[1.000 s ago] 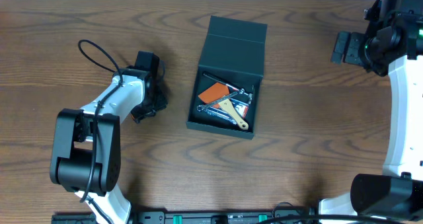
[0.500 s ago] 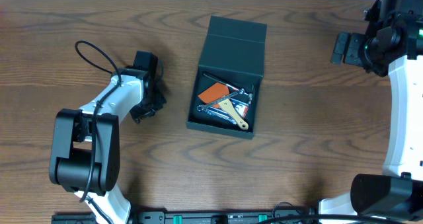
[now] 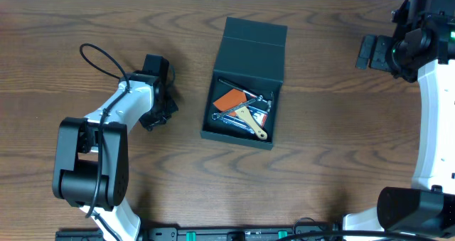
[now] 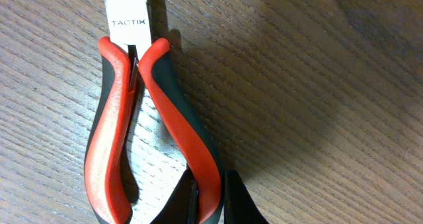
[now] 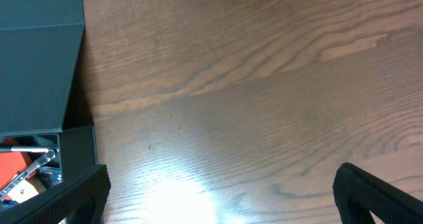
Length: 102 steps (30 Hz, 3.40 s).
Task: Pack container
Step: 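Carry the pliers right and lower them into the black box, then release the pliers and move the left gripper back left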
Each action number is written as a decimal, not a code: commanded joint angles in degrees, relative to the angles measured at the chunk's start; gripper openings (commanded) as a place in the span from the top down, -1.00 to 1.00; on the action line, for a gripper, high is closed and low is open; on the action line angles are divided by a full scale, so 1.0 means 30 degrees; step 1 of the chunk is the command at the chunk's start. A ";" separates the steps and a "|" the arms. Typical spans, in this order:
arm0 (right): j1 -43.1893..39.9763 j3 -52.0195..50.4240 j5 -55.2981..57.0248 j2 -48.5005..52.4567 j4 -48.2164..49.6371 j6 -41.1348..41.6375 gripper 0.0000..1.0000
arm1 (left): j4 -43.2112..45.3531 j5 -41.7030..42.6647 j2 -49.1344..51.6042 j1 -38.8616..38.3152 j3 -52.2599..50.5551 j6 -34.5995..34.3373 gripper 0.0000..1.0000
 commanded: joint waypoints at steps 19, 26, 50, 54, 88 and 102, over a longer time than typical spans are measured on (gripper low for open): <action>-0.0160 -0.0102 -0.0073 0.0051 -0.0036 -0.0204 -0.99 | -0.2288 0.0175 -0.8473 -0.3679 0.0495 1.1103 0.89; -0.0160 -0.0102 -0.0073 0.0051 -0.0015 -0.0204 -0.98 | -0.1501 0.1676 -1.0280 -0.6572 0.0503 2.0393 0.89; -0.0160 -0.0102 -0.0073 0.0051 -0.0051 -0.0364 -0.98 | 0.3016 0.2346 -0.2652 -0.9340 0.0503 2.5966 -0.08; -0.0160 -0.0102 -0.0073 0.0051 -0.0051 -0.0423 -0.98 | 0.3009 0.1756 -0.2914 -0.9340 0.0510 2.5179 -0.40; -0.0160 -0.0102 -0.0066 0.0051 -0.0095 -0.0998 -0.99 | -0.7147 0.0437 -1.0958 0.4663 -0.0539 0.9253 -0.97; -0.0160 -0.0102 0.0219 0.0051 -0.0051 -0.1209 -0.99 | -0.4590 0.0117 -0.7315 0.5173 -0.1865 0.9260 -0.97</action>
